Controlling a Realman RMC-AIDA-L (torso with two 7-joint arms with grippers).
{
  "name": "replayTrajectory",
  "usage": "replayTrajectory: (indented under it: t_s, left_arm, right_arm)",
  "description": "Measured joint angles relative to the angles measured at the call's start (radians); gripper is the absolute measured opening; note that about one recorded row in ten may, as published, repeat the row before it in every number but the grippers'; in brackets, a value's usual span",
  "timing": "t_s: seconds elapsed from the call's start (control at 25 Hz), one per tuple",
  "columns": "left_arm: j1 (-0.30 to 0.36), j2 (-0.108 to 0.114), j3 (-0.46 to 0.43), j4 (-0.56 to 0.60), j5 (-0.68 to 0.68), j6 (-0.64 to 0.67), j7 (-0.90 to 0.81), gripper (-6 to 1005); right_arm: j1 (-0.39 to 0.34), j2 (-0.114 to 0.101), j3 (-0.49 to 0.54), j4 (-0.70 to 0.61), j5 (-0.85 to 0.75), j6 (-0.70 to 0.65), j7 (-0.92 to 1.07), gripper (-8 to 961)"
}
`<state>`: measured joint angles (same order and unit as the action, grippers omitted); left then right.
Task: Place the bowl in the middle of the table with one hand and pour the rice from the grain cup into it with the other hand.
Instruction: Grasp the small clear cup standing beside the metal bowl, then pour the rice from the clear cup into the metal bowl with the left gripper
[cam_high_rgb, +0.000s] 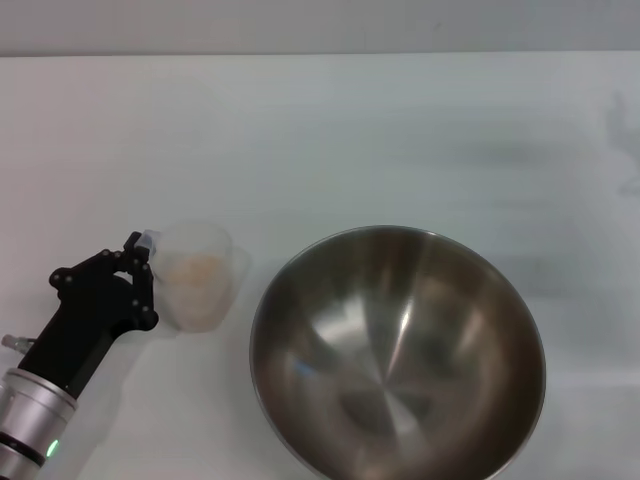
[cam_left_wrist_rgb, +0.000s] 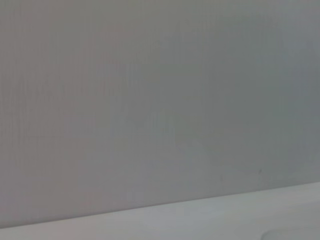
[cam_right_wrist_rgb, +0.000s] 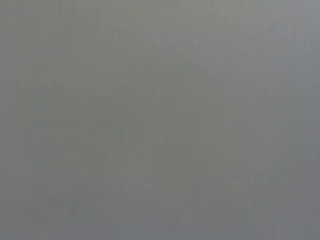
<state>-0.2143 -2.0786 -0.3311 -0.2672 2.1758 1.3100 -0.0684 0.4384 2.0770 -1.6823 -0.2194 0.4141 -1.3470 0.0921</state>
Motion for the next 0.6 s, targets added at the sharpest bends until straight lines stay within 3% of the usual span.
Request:
replayTrajectory:
  t_s: [0.16, 0.4, 0.48, 0.6]
  left_arm:
    - [-0.001, 0.000, -0.006, -0.008, 0.000, 0.005, 0.004, 30]
    - [-0.012, 0.000, -0.059, -0.027, -0.001, 0.056, 0.034, 25]
    - [-0.035, 0.000, -0.060, -0.032, 0.004, 0.173, 0.184, 26]
    - [-0.053, 0.000, -0.044, -0.038, 0.008, 0.230, 0.303, 29]
  right_arm:
    - [0.000, 0.000, 0.000, 0.000, 0.000, -0.001, 0.000, 432]
    - [0.001, 0.000, 0.000, -0.004, 0.000, -0.001, -0.007, 432]
    - [0.002, 0.000, 0.000, -0.005, -0.001, -0.001, -0.009, 432]
    - [0.007, -0.001, 0.004, -0.006, -0.001, -0.002, -0.009, 432]
